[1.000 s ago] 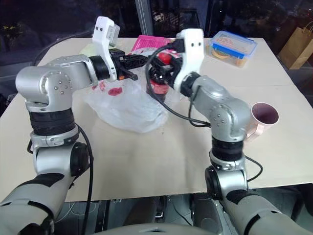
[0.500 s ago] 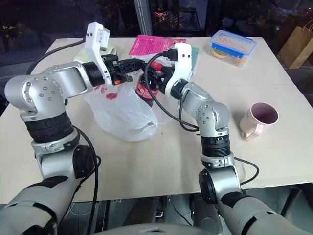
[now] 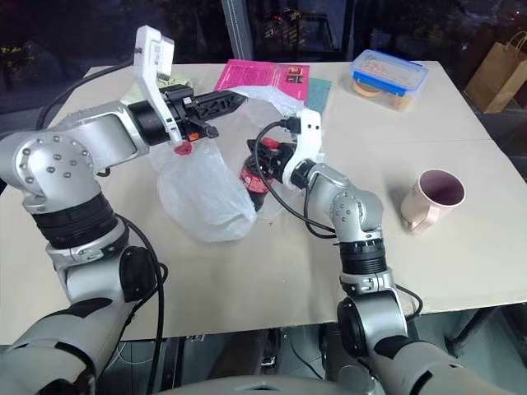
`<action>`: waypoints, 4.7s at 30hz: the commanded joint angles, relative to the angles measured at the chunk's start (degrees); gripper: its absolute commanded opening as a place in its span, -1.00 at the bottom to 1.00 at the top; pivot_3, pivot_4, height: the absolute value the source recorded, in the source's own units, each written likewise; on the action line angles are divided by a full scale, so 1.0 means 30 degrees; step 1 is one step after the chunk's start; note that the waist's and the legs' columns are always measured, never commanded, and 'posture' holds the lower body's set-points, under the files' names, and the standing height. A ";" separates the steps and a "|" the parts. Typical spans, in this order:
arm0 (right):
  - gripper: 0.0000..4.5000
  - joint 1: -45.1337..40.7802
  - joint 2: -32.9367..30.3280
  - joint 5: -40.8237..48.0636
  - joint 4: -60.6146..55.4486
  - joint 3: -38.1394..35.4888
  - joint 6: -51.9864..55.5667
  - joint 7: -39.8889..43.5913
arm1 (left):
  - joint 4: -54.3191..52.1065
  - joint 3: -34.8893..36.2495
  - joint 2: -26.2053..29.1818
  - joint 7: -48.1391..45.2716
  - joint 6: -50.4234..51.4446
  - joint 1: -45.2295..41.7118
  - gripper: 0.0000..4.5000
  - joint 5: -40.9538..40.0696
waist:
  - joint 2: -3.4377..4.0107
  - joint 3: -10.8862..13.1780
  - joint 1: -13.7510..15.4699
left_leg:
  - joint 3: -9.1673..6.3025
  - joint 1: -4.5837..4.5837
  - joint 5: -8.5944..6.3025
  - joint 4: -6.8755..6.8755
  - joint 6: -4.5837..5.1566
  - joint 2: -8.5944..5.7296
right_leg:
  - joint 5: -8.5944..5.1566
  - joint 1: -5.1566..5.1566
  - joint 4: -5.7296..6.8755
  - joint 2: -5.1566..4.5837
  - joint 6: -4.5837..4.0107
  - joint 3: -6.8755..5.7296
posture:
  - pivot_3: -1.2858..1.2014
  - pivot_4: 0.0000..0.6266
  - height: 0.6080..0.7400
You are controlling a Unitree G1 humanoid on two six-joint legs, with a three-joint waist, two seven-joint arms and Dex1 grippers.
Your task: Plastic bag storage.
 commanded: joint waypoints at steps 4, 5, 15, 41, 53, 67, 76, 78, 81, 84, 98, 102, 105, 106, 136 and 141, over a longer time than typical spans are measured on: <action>-0.42 -0.5119 0.2454 -0.0521 0.6361 -0.0448 -0.4879 0.0512 | -0.1201 0.0111 0.0159 0.0329 0.0025 0.0179 -1.00 -0.1082 | 0.0000 0.0000 -0.0239 | 0.0017 0.0007 0.0000 0.0004 0.0000 -0.0002 | 0.0002 -0.0006 0.0024 0.0002 -0.0001 0.0005 | 0.03 -0.52 1.00; -0.42 -0.5743 0.2622 -0.0806 0.7879 -0.0611 -0.5943 0.0279 | -0.1295 0.0096 0.0128 0.0436 0.0004 0.0249 -1.00 -0.1155 | -0.0002 0.0001 -0.0287 | 0.0018 0.0006 0.0001 0.0002 0.0000 -0.0005 | 0.0002 -0.0008 0.0027 0.0005 -0.0001 0.0005 | 0.03 -0.52 1.00; 0.85 -0.5027 0.1213 -0.1424 0.7663 0.2000 -0.6169 0.5188 | -0.1434 -0.0328 0.0185 0.1545 -0.1757 0.2497 -1.00 -0.0406 | -0.0012 -0.0006 -0.0386 | 0.0037 -0.0016 0.0000 -0.0039 -0.0001 0.0013 | 0.0002 -0.0048 0.0005 -0.0012 -0.0003 0.0083 | 0.03 -0.52 1.00; 0.98 0.7826 -1.4202 -0.3486 -1.7452 -0.0886 0.4845 0.1375 | -0.0179 -0.4058 0.2910 -0.3760 -0.8743 0.6264 -1.00 0.0997 | -0.0013 -0.0006 0.0401 | 0.0032 -0.0059 -0.0018 -0.0011 0.0031 0.0007 | -0.0007 -0.0031 -0.0051 -0.0059 -0.0006 0.0032 | 0.03 -0.52 1.00; 0.98 1.3552 -1.2146 -0.2094 -2.2245 -0.5099 0.9980 -0.6695 | 0.2052 -0.4842 0.1849 -0.3795 -1.0696 0.5519 -1.00 0.2058 | -0.0025 -0.0012 0.0537 | 0.0069 0.0010 -0.0066 0.0049 0.0127 0.0050 | -0.0011 0.0047 -0.0048 -0.0011 0.0009 0.0027 | 0.03 -0.52 1.00; 0.98 1.6019 -0.7571 -0.2062 -2.2155 -0.4786 0.8910 -1.2207 | 0.1789 -0.4737 0.1541 -0.3292 -1.0574 0.4817 -1.00 0.2091 | -0.0033 -0.0017 0.0609 | 0.0108 0.0024 -0.0064 0.0049 0.0125 0.0080 | -0.0014 0.0047 -0.0052 0.0132 0.0015 0.0053 | 0.03 -0.52 1.00; -0.38 1.5543 -0.7944 -0.3668 -2.0483 -0.4451 0.7109 -0.9818 | 0.1548 -0.4481 0.1741 -0.2940 -1.0387 0.4886 -1.00 0.1992 | -0.0031 -0.0016 0.0605 | 0.0120 0.0031 -0.0065 0.0050 0.0128 0.0090 | -0.0014 0.0046 -0.0051 0.0152 0.0013 0.0058 | 0.03 -0.52 1.00; -0.80 1.5500 -0.7953 -0.3991 -2.0253 -0.4350 0.6854 -0.9473 | 0.1550 -0.4506 0.1742 -0.2903 -1.0399 0.4873 -1.00 0.2002 | -0.0031 -0.0016 0.0606 | 0.0122 0.0030 -0.0066 0.0050 0.0128 0.0091 | -0.0014 0.0046 -0.0050 0.0153 0.0012 0.0059 | 0.03 -0.52 1.00; -0.87 1.5375 -0.8022 -0.4120 -2.0205 -0.4133 0.6379 -0.8689 | 0.1538 -0.4491 0.1742 -0.2872 -1.0385 0.4887 -1.00 0.1980 | -0.0031 -0.0016 0.0610 | 0.0124 0.0030 -0.0066 0.0050 0.0128 0.0091 | -0.0013 0.0046 -0.0050 0.0151 0.0013 0.0061 | 0.03 -0.52 1.00; -0.87 1.4943 -0.8086 -0.3574 -2.0646 -0.4001 0.5971 -0.7338 | 0.1548 -0.4442 0.1768 -0.2878 -1.0377 0.4881 -1.00 0.1951 | -0.0031 -0.0016 0.0569 | 0.0126 0.0031 -0.0066 0.0050 0.0128 0.0092 | -0.0013 0.0044 -0.0049 0.0153 0.0012 0.0063 | 0.03 -0.52 1.00; -0.87 0.4953 -0.7732 -0.2021 -1.1237 0.4275 0.2247 0.1371 | 0.0631 -0.2557 0.2674 -0.3929 -0.9313 0.4434 -1.00 -0.0783 | -0.0046 -0.0004 0.0093 | 0.0129 0.0041 -0.0066 0.0070 0.0130 0.0106 | -0.0007 0.0046 -0.0037 0.0166 0.0007 0.0062 | 0.03 -0.52 1.00; -0.87 0.1320 -0.5890 -0.4609 -0.4900 0.6332 -0.1733 0.2386 | -0.0345 -0.2510 0.3161 -0.3736 -0.9031 0.5031 -1.00 -0.0935 | -0.0045 -0.0003 0.0076 | 0.0132 0.0037 -0.0047 0.0069 0.0099 0.0106 | -0.0003 0.0039 -0.0032 0.0171 0.0003 0.0063 | 0.03 -0.52 1.00; -0.87 -0.0907 -0.4464 -0.6145 -0.1152 0.7090 -0.4249 0.2861 | -0.0785 -0.2446 0.3151 -0.3353 -0.8899 0.5261 -1.00 -0.1032 | -0.0047 -0.0004 0.0044 | 0.0146 0.0023 -0.0014 0.0058 0.0042 0.0103 | -0.0001 0.0015 -0.0031 0.0166 0.0002 0.0080 | 0.03 -0.52 1.00; -0.87 -0.1701 -0.3871 -0.6546 0.0250 0.7112 -0.5191 0.2924 | -0.0912 -0.2513 0.3195 -0.3219 -0.8815 0.5338 -1.00 -0.0992 | -0.0047 -0.0004 0.0049 | 0.0145 0.0024 -0.0015 0.0056 0.0040 0.0103 | 0.0000 0.0010 -0.0027 0.0164 0.0001 0.0080 | 0.03 -0.52 1.00; 0.59 -0.0591 -0.7838 -0.8969 -0.4631 0.4534 -0.2368 0.5377 | 0.1537 -0.2299 0.3369 -0.3379 -1.0257 0.5329 -1.00 -0.0389 | -0.0048 -0.0005 0.0111 | 0.0165 0.0016 -0.0017 0.0027 0.0038 0.0065 | 0.0009 -0.0039 0.0029 0.0012 -0.0013 0.0073 | 0.03 -0.52 1.00; 0.40 -0.4226 -0.5598 -1.0036 0.7084 0.3856 -0.8545 0.3873 | 0.0863 -0.1933 0.3474 -0.3809 -0.8740 0.5292 -1.00 -0.2040 | -0.0054 -0.0004 -0.0110 | 0.0187 0.0027 -0.0014 0.0022 0.0033 0.0087 | 0.0012 -0.0038 0.0031 0.0125 -0.0017 0.0107 | 0.03 -0.52 1.00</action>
